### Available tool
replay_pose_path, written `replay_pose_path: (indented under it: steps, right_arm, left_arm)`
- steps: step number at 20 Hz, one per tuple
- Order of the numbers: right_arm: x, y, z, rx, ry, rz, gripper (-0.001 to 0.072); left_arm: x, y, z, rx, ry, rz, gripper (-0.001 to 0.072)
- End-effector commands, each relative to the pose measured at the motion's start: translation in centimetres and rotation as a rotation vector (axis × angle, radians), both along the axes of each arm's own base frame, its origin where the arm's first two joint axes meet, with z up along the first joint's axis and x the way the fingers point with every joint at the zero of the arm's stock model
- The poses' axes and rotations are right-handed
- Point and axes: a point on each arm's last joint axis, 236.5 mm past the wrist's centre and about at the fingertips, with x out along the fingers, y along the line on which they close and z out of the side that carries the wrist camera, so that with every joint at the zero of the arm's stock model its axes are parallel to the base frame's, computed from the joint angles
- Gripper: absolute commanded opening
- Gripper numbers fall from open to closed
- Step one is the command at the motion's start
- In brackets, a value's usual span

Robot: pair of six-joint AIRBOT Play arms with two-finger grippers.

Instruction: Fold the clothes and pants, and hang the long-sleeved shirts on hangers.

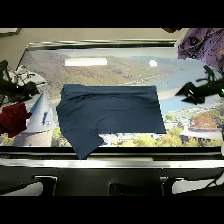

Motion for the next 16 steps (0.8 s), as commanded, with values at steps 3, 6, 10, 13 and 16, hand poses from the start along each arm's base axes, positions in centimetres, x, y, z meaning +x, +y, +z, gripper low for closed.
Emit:
replay_pose_path:
  steps: [3, 6, 10, 13, 16]
  right_arm:
    - [-10.7, 2.4, -5.5, 0.127, 0.159, -0.034, 0.0554]
    - [-12.5, 3.7, -8.5, 0.153, 0.198, -0.051, 0.0555]
    - [-12.3, 3.7, -10.5, 0.141, 0.169, -0.071, 0.0554]
    - [-11.4, 4.5, -11.2, 0.204, 0.158, -0.094, 0.0554]
    - [-11.8, 4.8, -12.4, 0.224, 0.196, -0.090, 0.0553]
  left_arm:
    - [-8.8, -0.4, -3.4, 0.000, 0.111, 0.027, 0.0459]
    - [-9.2, -0.5, -4.1, -0.005, 0.134, 0.027, 0.0459]
    - [-9.1, -0.5, -4.1, -0.005, 0.132, 0.026, 0.0460]
    - [-9.1, -0.5, -4.1, -0.005, 0.133, 0.027, 0.0459]
    - [-9.1, -0.5, -4.1, -0.005, 0.135, 0.027, 0.0462]
